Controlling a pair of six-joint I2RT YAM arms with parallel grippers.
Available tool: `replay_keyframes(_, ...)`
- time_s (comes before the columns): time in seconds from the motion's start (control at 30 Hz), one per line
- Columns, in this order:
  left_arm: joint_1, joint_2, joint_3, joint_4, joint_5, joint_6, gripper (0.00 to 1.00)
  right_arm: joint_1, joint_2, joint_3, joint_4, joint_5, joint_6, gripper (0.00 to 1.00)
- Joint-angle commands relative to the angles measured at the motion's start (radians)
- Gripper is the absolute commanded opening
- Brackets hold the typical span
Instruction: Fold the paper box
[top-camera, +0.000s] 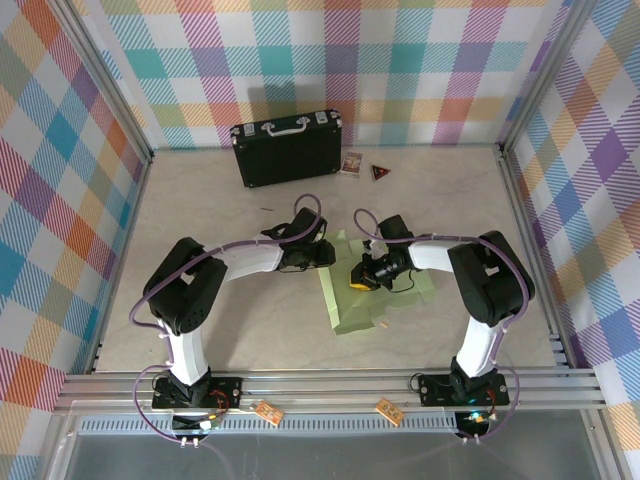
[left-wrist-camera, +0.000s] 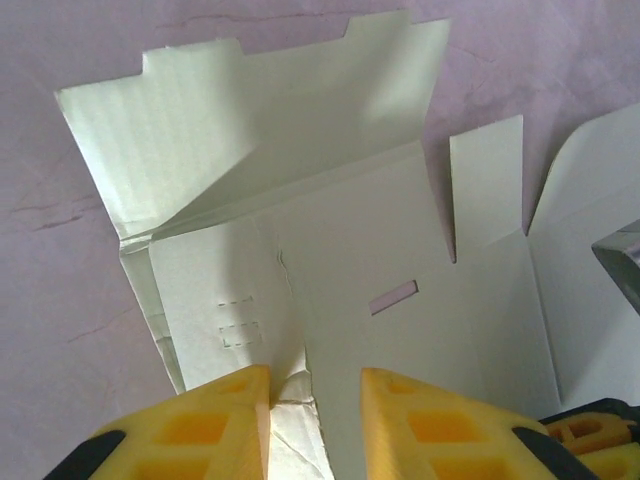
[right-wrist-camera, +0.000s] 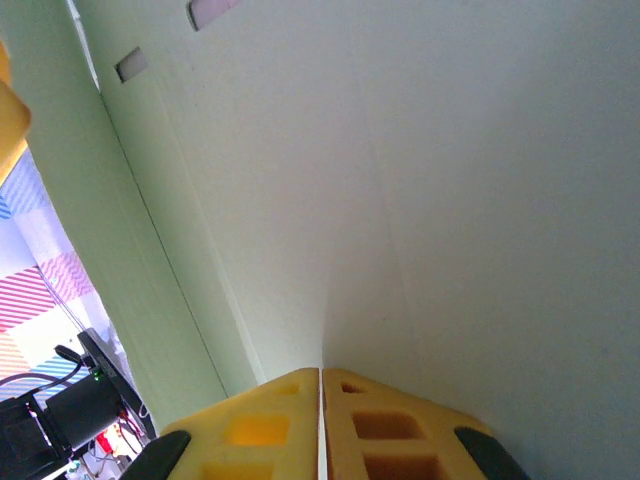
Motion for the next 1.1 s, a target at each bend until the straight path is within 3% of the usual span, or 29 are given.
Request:
replay_keyframes(0.0,-0.024,-0.045,-0.013,-0.069,0.107,0.025,0.26,0.006,0.049,-0.015,-0.035,0.148,-0.016,0.12)
replay_keyframes(0.2,-0.006,-0.096,-0.030,-0.095,0.104,0.061,0.23,0.005,0.047,-0.015,-0.036,0.144,-0.018,0.12)
replay_keyframes(0.37,0.004,-0.176,-0.031,-0.193,0.036,0.117,0.23,0.006,0.046,-0.015,-0.038,0.142,-0.021,0.12)
replay_keyframes(0.53,0.026,-0.243,-0.065,-0.236,0.053,0.142,0.22,0.005,0.041,-0.015,-0.041,0.144,-0.022,0.13)
replay_keyframes(0.87,0.027,-0.431,-0.300,-0.274,-0.087,0.071,0.08,0.005,0.043,-0.014,-0.044,0.143,-0.023,0.13)
replay_keyframes(1.07,0.028,-0.343,-0.278,-0.227,-0.041,0.074,0.02,0.005,0.045,-0.015,-0.040,0.139,-0.022,0.13)
